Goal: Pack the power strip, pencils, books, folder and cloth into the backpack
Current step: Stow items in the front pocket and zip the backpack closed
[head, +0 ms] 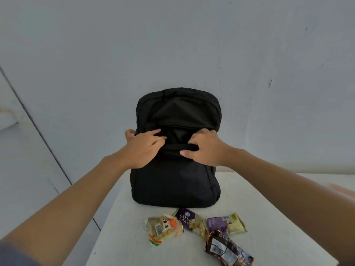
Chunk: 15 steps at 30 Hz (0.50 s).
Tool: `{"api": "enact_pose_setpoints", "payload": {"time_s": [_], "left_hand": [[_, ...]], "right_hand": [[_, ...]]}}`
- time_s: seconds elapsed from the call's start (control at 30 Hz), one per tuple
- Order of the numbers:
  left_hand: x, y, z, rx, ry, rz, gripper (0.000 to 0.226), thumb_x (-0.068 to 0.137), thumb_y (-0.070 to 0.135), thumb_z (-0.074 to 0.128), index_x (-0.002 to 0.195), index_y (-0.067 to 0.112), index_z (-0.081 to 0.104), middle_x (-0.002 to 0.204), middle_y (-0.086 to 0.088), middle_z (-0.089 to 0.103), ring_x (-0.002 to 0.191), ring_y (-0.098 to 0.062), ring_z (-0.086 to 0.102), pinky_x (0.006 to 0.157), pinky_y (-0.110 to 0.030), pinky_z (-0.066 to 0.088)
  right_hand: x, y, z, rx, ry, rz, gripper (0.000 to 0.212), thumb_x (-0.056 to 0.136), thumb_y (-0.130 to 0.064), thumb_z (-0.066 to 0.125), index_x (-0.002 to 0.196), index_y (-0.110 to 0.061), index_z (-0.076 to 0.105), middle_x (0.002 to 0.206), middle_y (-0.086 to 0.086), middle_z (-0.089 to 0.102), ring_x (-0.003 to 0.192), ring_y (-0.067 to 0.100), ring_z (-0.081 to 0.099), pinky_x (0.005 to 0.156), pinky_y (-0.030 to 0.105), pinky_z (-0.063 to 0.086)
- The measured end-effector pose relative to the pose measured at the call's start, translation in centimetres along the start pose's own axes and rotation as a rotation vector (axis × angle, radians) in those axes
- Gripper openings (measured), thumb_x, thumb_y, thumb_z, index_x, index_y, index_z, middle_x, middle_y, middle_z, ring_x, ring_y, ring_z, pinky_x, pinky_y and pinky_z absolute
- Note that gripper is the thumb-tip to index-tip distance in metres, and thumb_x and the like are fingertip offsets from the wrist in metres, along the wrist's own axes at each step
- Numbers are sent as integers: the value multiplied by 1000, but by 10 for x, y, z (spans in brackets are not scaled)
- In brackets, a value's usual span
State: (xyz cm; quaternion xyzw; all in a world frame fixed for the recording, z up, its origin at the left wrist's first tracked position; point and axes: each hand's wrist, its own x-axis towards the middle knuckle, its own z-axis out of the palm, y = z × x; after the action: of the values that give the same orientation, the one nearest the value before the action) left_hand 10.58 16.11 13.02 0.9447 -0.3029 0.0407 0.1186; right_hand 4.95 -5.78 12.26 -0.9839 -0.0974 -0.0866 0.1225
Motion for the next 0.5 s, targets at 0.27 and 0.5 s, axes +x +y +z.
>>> {"api": "enact_pose_setpoints", "payload": {"time_s": [0.27, 0.5], "left_hand": [[-12, -9, 11, -209, 251, 71, 20, 107, 37, 44, 95, 31, 59, 90, 6, 66, 85, -11, 61, 112, -46, 23], [-33, 15, 34, -426, 441, 280, 22, 96, 31, 59, 117, 30, 64, 125, 17, 64, 125, -7, 58, 108, -56, 42]], "right_hand": [[-4, 9, 3, 177, -34, -51, 23, 98, -45, 56, 86, -27, 60, 80, -8, 61, 75, 8, 57, 77, 25, 42], [-51, 12, 6, 529, 399, 3, 22, 97, -19, 63, 119, -21, 64, 117, -15, 66, 113, -6, 57, 97, 3, 38]]}}
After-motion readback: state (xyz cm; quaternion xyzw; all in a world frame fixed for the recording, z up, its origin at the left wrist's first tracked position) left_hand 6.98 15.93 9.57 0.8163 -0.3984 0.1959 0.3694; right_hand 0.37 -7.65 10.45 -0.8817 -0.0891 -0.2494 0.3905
